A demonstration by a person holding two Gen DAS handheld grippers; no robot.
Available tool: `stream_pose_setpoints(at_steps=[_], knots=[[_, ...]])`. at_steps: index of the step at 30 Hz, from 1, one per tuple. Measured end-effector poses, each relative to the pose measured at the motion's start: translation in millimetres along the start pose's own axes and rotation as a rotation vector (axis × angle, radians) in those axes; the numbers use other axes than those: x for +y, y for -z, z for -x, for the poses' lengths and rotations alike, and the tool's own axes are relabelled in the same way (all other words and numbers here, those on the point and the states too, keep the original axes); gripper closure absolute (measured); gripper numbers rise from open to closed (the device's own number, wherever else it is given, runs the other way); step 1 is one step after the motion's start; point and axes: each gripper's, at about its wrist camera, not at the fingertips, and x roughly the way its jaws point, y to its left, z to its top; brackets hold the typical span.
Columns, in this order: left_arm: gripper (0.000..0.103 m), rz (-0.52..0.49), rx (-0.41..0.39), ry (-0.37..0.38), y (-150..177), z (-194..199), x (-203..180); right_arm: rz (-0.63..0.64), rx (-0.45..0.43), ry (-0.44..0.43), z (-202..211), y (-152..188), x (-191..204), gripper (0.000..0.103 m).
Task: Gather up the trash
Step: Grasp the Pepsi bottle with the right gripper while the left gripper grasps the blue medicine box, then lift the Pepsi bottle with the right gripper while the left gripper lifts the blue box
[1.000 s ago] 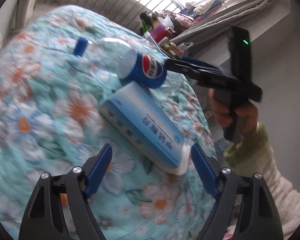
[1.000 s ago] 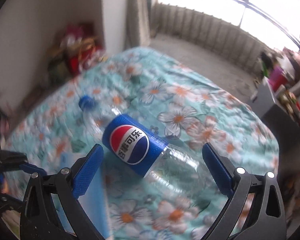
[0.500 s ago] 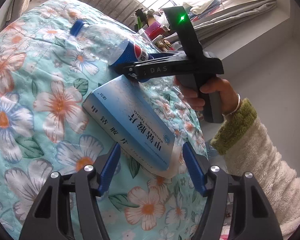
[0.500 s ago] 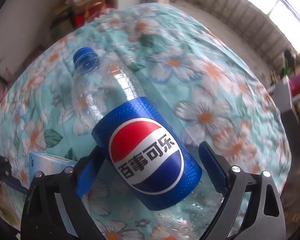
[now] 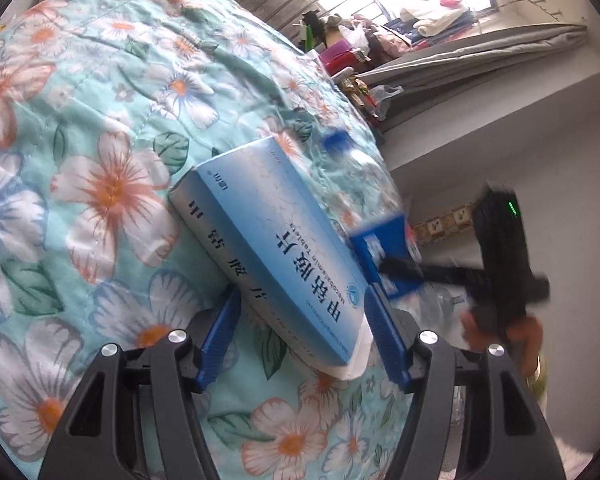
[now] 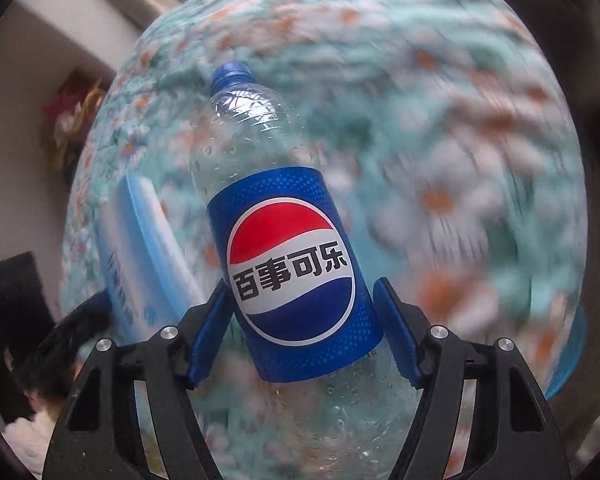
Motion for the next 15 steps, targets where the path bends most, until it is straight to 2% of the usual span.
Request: stream_pose_setpoints(at_steps=[2, 5, 10, 15], knots=[[0.042, 0.0, -0.012, -0.022, -1.5, -4.7, -2.7, -0.084, -0.008, -0.054, 7.0, 29.6, -14.1, 0.038], [0.055, -0.031, -0.049, -0.084, 0.6, -12.0, -11.0, -0.184, -0.048, -0.123, 17.6, 66.9, -27.6, 0.039], [0.063, -0.119, -0.098, -0.129, 5.1, -14.0, -26.2, -0.294, -0.145, -0.196, 25.3, 113.8, -37.0, 0.04], [0.067, -0.253, -0.067, -0.158, 15.5, -5.7, -52.8, -0.376, -0.202, -0.273, 29.8, 148.6, -47.0, 0.041]])
